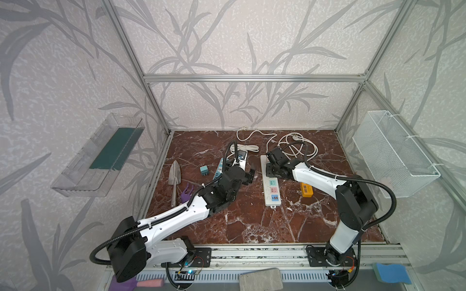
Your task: Insert the plug
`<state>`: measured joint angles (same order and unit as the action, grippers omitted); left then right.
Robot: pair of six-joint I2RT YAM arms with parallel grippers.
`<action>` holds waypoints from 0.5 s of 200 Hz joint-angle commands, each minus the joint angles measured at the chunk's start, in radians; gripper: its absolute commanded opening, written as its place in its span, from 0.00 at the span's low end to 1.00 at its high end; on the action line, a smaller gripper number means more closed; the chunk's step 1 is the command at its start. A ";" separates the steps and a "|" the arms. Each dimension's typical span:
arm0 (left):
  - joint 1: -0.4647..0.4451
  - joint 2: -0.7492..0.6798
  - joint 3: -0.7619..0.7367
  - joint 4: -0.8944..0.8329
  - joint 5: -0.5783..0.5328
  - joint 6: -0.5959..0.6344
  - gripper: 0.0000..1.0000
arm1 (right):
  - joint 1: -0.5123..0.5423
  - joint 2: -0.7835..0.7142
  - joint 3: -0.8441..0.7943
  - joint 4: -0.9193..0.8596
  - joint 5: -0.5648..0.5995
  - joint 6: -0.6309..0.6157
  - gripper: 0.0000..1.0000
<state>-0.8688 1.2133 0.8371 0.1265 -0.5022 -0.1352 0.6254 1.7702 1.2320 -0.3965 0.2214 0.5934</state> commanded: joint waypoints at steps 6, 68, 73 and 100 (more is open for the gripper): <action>0.002 -0.024 0.028 -0.011 -0.001 -0.025 0.84 | 0.018 0.067 -0.016 -0.084 0.031 0.000 0.00; 0.002 -0.015 0.026 -0.012 -0.002 -0.028 0.84 | 0.033 0.059 -0.123 -0.059 0.061 0.020 0.00; 0.002 -0.015 0.026 -0.012 -0.002 -0.028 0.84 | 0.035 0.052 -0.135 -0.055 0.055 0.019 0.00; 0.002 -0.012 0.023 -0.010 -0.001 -0.029 0.84 | 0.055 0.012 -0.197 -0.035 0.063 0.027 0.00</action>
<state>-0.8688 1.2133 0.8371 0.1261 -0.5014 -0.1387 0.6621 1.7432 1.1400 -0.2897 0.3157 0.6033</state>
